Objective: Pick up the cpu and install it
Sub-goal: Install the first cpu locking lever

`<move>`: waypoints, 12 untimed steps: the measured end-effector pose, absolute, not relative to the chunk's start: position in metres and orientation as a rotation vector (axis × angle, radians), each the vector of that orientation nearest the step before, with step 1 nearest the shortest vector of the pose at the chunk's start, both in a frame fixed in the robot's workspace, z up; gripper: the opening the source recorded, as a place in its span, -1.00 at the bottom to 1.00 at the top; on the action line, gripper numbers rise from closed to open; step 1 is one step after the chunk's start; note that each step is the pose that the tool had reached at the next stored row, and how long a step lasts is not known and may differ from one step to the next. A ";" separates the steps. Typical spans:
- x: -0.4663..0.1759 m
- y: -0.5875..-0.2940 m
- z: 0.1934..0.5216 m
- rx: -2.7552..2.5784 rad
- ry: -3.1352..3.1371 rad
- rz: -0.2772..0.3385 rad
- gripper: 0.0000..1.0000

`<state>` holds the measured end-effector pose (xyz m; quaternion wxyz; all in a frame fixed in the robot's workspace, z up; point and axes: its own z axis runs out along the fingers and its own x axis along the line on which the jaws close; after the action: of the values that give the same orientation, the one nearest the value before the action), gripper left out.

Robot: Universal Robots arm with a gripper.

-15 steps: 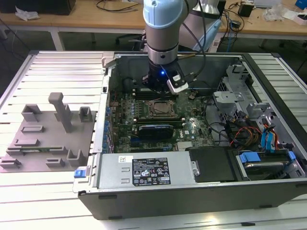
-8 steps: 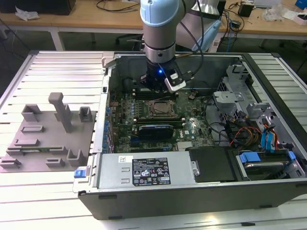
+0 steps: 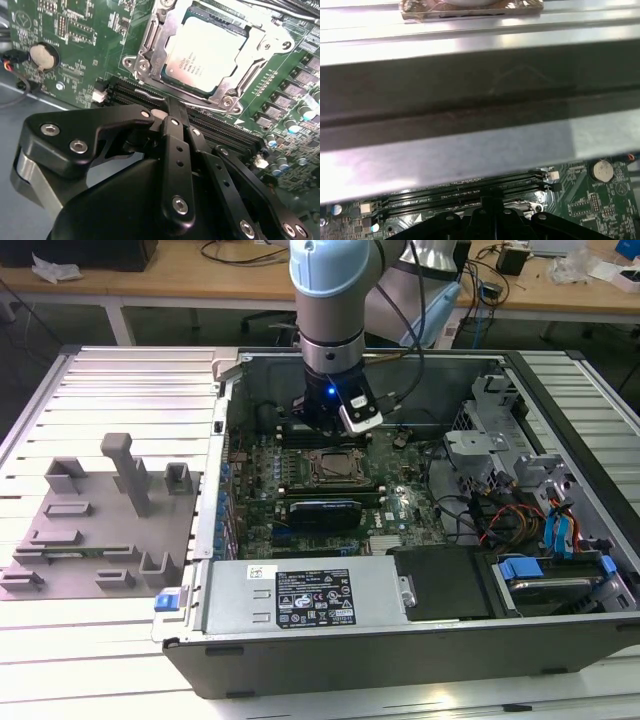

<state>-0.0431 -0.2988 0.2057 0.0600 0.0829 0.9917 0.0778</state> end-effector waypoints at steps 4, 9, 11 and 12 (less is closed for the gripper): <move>-0.043 -0.299 0.205 0.264 3.000 0.234 -0.79; -0.043 -0.299 0.204 0.293 2.996 0.176 -0.79; -0.043 -0.299 0.204 0.302 2.995 0.176 -0.79; -0.043 -0.299 0.204 0.302 2.995 0.175 -0.79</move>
<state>-0.0430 -0.2986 0.2038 0.0633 0.1000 0.9913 0.0581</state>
